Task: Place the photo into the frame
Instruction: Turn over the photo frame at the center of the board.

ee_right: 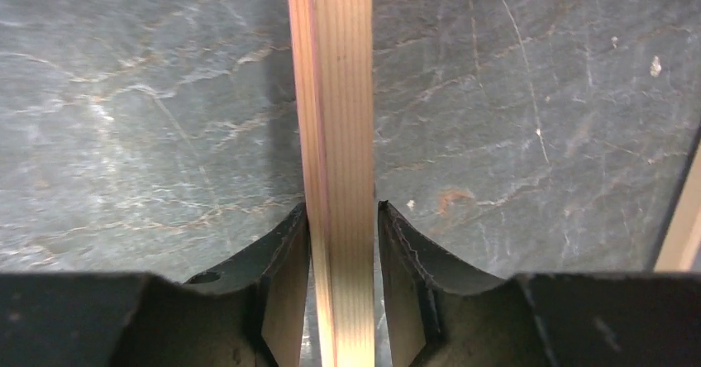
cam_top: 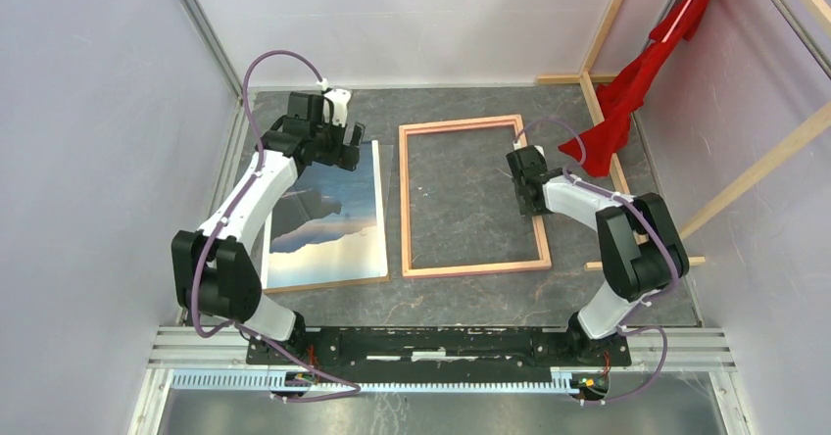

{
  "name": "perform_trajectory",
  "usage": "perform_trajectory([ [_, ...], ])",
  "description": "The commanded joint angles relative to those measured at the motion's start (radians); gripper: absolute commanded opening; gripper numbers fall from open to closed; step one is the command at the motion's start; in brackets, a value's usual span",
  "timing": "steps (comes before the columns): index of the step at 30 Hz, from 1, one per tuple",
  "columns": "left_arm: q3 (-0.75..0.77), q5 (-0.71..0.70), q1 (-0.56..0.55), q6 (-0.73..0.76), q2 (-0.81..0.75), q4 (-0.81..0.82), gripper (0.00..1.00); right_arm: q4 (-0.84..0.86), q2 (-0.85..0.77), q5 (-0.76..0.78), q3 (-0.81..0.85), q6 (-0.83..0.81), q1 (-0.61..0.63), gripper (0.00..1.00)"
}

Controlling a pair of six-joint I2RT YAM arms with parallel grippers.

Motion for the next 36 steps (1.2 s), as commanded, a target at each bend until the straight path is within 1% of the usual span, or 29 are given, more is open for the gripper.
perform_trajectory([
  [1,-0.004,0.007,0.028,0.060,-0.038,-0.016,1.00,-0.018,-0.002,0.132,0.016,-0.025,-0.007,0.45],
  [5,-0.001,0.021,0.084,0.083,-0.028,-0.036,1.00,-0.037,-0.008,0.140,0.024,-0.006,-0.007,0.56],
  [7,-0.002,0.019,0.116,0.099,-0.025,-0.044,1.00,-0.032,-0.027,0.125,0.024,0.002,-0.007,0.59],
  [10,-0.012,0.000,0.162,0.123,-0.026,-0.054,1.00,-0.012,-0.096,0.041,0.033,0.028,0.007,0.63],
  [11,-0.019,-0.005,0.180,0.130,-0.028,-0.055,1.00,0.010,-0.130,-0.009,0.037,0.036,0.021,0.68],
  [13,-0.037,-0.019,0.214,0.146,-0.030,-0.053,1.00,0.043,-0.178,-0.092,0.058,0.070,0.076,0.76],
  [15,-0.050,-0.028,0.289,0.174,-0.024,-0.050,1.00,0.077,-0.188,-0.126,0.103,0.096,0.194,0.81],
  [16,-0.052,-0.038,0.323,0.186,-0.020,-0.035,1.00,0.078,-0.169,-0.124,0.144,0.112,0.249,0.84],
  [18,-0.045,-0.050,0.395,0.212,-0.005,-0.017,0.98,0.072,-0.109,-0.153,0.233,0.152,0.341,0.85],
  [21,-0.048,-0.089,0.472,0.245,0.018,-0.003,0.98,0.158,-0.044,-0.199,0.278,0.218,0.439,0.85],
  [23,-0.081,-0.095,0.517,0.261,0.025,0.018,0.97,0.184,0.022,-0.203,0.347,0.241,0.490,0.85],
  [24,-0.102,-0.094,0.530,0.268,0.027,0.028,0.96,0.182,0.064,-0.202,0.388,0.242,0.515,0.87],
  [25,-0.124,-0.096,0.542,0.273,0.028,0.040,0.96,0.192,0.095,-0.199,0.435,0.239,0.533,0.91],
  [26,-0.148,-0.100,0.554,0.279,0.028,0.055,0.95,0.206,0.128,-0.191,0.467,0.238,0.547,0.98],
  [28,-0.190,-0.097,0.576,0.293,0.027,0.086,0.94,0.227,0.186,-0.210,0.554,0.244,0.548,0.98],
  [30,-0.213,-0.082,0.599,0.304,0.028,0.096,0.93,0.196,0.238,-0.204,0.632,0.277,0.539,0.98],
  [33,-0.227,-0.059,0.629,0.309,0.028,0.100,0.93,0.248,0.276,-0.281,0.637,0.305,0.520,0.98],
  [36,-0.242,-0.058,0.644,0.313,0.029,0.112,0.93,0.228,0.324,-0.246,0.663,0.342,0.522,0.98],
])
